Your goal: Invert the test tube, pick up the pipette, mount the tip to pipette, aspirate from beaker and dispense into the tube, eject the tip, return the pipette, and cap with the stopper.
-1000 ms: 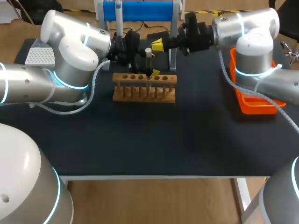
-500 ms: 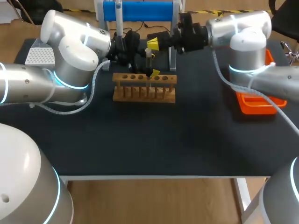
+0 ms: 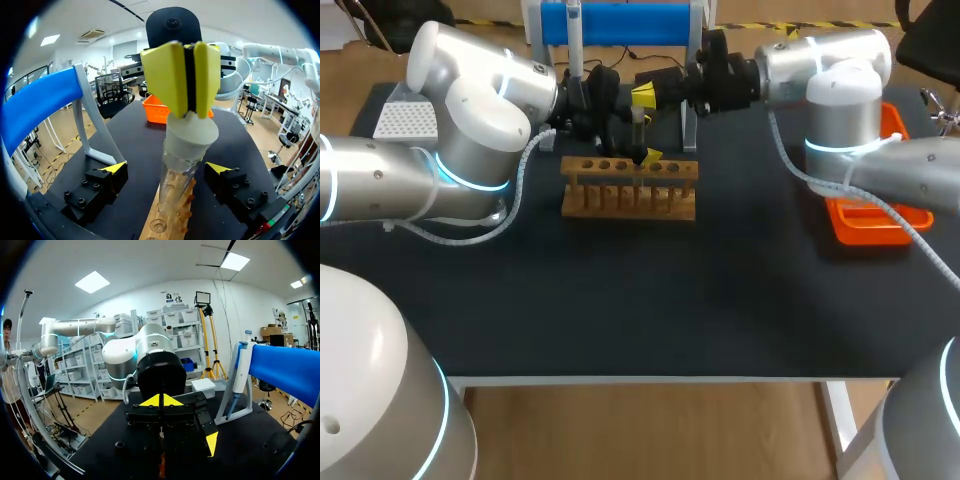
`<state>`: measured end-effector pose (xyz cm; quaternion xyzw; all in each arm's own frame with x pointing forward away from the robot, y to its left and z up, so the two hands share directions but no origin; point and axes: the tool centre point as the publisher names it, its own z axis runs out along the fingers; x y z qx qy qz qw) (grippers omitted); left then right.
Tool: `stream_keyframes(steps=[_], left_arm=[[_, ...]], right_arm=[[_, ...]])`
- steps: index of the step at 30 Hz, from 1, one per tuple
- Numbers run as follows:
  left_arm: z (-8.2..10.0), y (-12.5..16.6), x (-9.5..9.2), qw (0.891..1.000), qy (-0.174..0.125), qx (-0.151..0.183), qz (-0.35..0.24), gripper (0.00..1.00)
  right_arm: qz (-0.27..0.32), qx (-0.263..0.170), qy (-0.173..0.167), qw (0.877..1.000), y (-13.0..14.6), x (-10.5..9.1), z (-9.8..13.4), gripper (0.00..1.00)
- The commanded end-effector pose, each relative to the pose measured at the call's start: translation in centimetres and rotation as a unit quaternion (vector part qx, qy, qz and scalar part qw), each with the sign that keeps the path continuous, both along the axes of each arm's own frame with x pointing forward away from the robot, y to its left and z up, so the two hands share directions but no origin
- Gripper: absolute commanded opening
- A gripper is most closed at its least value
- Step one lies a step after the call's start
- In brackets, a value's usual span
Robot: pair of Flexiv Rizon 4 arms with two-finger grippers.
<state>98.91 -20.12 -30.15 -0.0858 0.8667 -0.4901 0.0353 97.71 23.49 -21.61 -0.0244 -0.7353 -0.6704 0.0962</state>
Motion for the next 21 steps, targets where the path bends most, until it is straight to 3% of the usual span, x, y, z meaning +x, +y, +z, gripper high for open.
stream_keyframes(steps=[1, 16, 21], left_arm=[[0.0, 0.0, -0.1, 1.0, -0.001, 0.0, 0.001, 1.0], [0.0, 0.0, -0.1, 1.0, -0.001, 0.0, 0.001, 1.0], [0.0, 0.0, -0.1, 1.0, -0.001, 0.0, 0.001, 1.0]], right_arm=[[0.004, 0.005, 0.002, 1.0, 0.0, 0.2, -0.6, 0.0], [-0.006, 0.01, -0.002, 1.0, -0.1, 0.0, -1.8, 0.0], [-0.019, -0.02, -0.048, 0.998, 0.0, -0.5, -1.7, 0.0]])
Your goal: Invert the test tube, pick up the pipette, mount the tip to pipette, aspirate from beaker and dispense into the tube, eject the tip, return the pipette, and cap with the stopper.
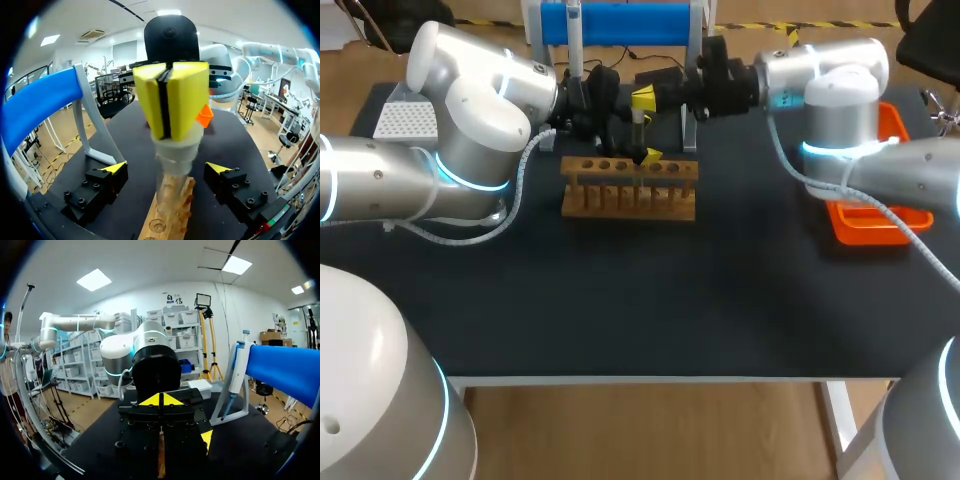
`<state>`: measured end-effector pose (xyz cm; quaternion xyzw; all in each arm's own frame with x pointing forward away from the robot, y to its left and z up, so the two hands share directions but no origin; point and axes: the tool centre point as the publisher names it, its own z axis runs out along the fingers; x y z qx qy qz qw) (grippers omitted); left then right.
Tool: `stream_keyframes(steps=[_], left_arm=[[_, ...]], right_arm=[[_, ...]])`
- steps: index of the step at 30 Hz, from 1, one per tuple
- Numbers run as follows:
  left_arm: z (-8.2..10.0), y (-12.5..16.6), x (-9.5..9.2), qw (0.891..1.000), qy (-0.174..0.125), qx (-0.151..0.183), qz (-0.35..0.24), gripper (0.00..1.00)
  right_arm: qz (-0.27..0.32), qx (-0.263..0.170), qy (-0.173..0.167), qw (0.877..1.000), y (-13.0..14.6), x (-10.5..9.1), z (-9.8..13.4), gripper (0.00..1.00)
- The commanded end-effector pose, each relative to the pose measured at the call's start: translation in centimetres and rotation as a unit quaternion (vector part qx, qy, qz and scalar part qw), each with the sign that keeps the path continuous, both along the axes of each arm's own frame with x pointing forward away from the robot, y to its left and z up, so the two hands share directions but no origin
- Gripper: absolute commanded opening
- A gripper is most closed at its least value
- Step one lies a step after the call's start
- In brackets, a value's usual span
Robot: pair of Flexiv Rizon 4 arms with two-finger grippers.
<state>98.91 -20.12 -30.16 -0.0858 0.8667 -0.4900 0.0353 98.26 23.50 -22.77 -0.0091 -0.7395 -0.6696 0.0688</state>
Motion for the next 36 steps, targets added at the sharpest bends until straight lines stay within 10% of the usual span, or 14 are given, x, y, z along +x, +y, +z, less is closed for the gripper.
stream_keyframes(steps=[1, 34, 36], left_arm=[[0.0, 0.0, -0.1, 1.0, -0.001, 0.0, 0.001, 1.0], [0.0, 0.0, -0.1, 1.0, -0.001, 0.0, 0.001, 1.0], [0.0, 0.0, -0.1, 1.0, -0.001, 0.0, 0.001, 1.0]], right_arm=[[-0.011, -0.022, -0.025, 0.999, 0.1, -1.2, -0.5, 0.0], [0.0, -0.004, -0.028, 1.0, -1.8, -1.7, 3.1, 0.0], [-0.005, -0.02, -0.026, 0.999, -2.3, -1.9, 3.3, 0.23]])
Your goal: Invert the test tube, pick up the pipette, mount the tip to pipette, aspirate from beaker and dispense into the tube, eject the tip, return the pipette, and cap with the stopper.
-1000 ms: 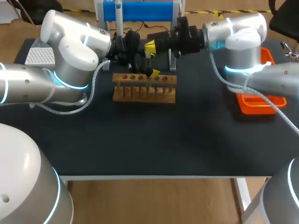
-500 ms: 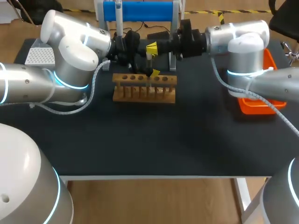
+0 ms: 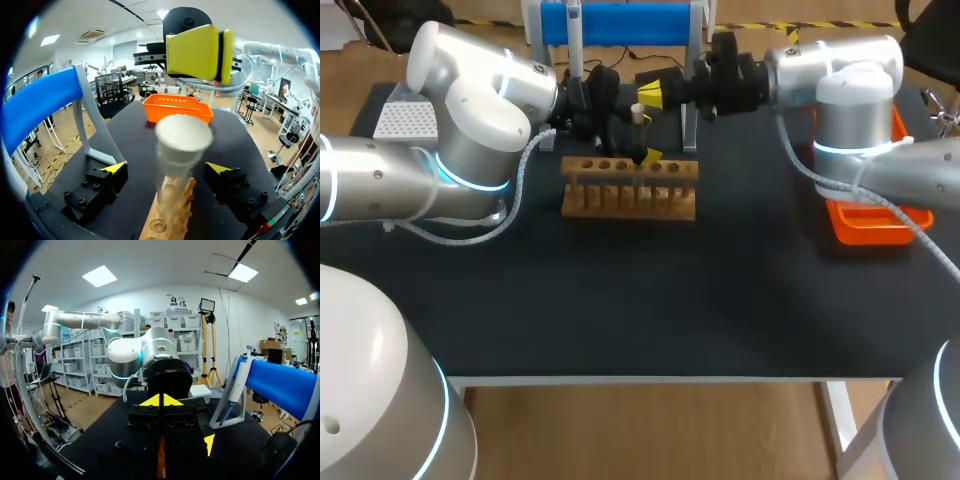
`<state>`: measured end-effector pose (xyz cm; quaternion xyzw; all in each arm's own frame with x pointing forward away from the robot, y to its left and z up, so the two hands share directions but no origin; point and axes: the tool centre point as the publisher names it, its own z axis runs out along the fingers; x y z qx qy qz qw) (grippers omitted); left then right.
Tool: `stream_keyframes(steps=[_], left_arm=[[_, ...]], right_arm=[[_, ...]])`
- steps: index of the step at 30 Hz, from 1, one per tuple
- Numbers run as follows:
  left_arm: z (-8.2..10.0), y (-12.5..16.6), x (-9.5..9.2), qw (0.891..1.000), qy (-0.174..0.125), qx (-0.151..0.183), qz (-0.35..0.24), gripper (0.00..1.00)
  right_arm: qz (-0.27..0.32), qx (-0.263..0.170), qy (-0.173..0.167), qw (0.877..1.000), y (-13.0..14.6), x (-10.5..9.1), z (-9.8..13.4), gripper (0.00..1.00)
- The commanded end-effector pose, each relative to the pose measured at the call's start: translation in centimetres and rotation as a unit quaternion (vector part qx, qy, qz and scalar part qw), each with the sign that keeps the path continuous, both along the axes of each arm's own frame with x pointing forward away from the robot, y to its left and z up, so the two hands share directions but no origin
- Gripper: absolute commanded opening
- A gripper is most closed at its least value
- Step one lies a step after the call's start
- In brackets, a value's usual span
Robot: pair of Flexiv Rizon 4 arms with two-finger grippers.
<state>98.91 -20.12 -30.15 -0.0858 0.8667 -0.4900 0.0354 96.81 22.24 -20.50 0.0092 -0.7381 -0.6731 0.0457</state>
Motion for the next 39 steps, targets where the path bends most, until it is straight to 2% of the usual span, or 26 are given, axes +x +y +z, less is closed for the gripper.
stream_keyframes(steps=[1, 2, 3, 4, 11, 19, 24, 39], left_arm=[[0.0, 0.0, -0.1, 1.0, -0.001, 0.0, 0.001, 1.0], [0.0, 0.0, -0.1, 1.0, -0.001, 0.0, 0.001, 1.0], [0.0, 0.0, -0.1, 1.0, -0.001, 0.0, 0.001, 1.0], [0.0, 0.0, -0.1, 1.0, -0.001, 0.0, 0.001, 1.0], [0.0, 0.0, -0.1, 1.0, -0.001, 0.0, 0.001, 1.0], [0.0, 0.0, -0.1, 1.0, -0.001, 0.0, 0.001, 1.0], [0.0, 0.0, -0.1, 1.0, -0.001, 0.0, 0.001, 1.0], [0.2, 0.2, -0.3, 1.0, -0.003, 0.0, -0.001, 1.0]], right_arm=[[-0.003, -0.032, 0.007, 0.999, -1.3, -0.4, 1.1, 0.43], [-0.003, -0.044, 0.009, 0.999, -1.6, -0.4, 1.1, 0.5], [-0.004, -0.054, 0.01, 0.998, -1.9, -0.4, 1.1, 0.98], [-0.005, -0.065, 0.013, 0.998, -2.2, -0.4, 1.2, 1.0], [-0.007, -0.136, 0.016, 0.991, -4.8, -0.3, 1.2, 1.0], [-0.017, -0.201, 0.015, 0.979, -7.2, -0.6, 0.1, 1.0], [-0.02, -0.221, 0.02, 0.975, -8.0, -0.7, -0.5, 1.0], [-0.02, -0.221, 0.02, 0.975, -8.0, -0.7, -0.5, 1.0]])
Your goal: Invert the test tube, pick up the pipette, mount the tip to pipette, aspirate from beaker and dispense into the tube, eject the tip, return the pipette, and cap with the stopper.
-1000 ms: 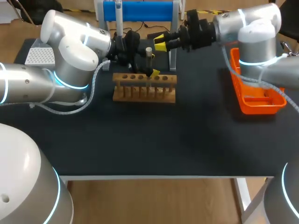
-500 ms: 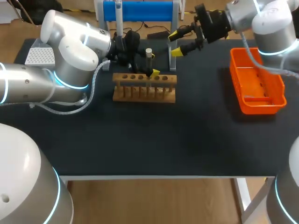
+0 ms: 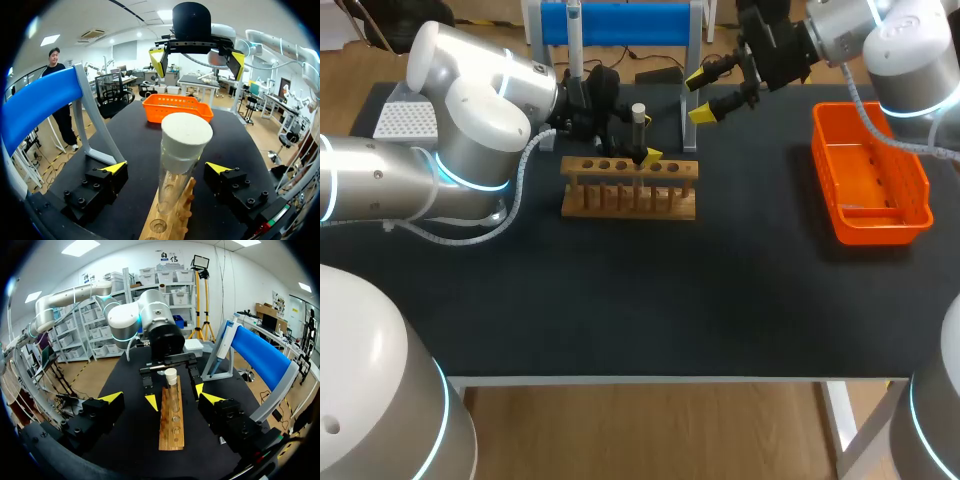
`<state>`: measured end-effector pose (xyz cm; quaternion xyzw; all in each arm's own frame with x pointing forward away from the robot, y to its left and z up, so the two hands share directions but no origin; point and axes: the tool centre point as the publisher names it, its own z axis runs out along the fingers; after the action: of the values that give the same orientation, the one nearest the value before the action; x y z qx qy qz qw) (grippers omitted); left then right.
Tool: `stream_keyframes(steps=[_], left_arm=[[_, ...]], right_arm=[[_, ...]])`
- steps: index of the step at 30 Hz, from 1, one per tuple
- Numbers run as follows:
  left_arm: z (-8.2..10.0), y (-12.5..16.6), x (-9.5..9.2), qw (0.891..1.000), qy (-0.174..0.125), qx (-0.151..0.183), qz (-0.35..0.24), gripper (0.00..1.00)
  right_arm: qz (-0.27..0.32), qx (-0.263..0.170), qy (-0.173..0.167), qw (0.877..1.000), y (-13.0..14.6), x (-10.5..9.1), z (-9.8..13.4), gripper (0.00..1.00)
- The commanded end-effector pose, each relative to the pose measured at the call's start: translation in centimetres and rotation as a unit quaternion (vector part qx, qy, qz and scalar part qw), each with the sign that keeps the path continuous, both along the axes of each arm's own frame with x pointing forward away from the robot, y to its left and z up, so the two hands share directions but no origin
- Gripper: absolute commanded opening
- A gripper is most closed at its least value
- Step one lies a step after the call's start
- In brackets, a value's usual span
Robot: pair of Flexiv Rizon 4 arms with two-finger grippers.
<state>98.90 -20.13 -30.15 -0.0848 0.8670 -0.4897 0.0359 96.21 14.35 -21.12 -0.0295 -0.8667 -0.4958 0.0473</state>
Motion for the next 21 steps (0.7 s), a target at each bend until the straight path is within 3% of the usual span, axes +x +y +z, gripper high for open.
stream_keyframes(steps=[1, 21], left_arm=[[0.2, 0.2, -0.4, 1.0, -0.002, 0.0, -0.001, 1.0], [1.9, 4.9, -2.1, 0.999, -0.012, 0.011, 0.03, 1.0]], right_arm=[[0.0, -0.002, 0.0, 1.0, -0.1, -0.1, 0.1, 1.0], [0.0, -0.002, 0.0, 1.0, -0.1, -0.1, 0.1, 1.0]])
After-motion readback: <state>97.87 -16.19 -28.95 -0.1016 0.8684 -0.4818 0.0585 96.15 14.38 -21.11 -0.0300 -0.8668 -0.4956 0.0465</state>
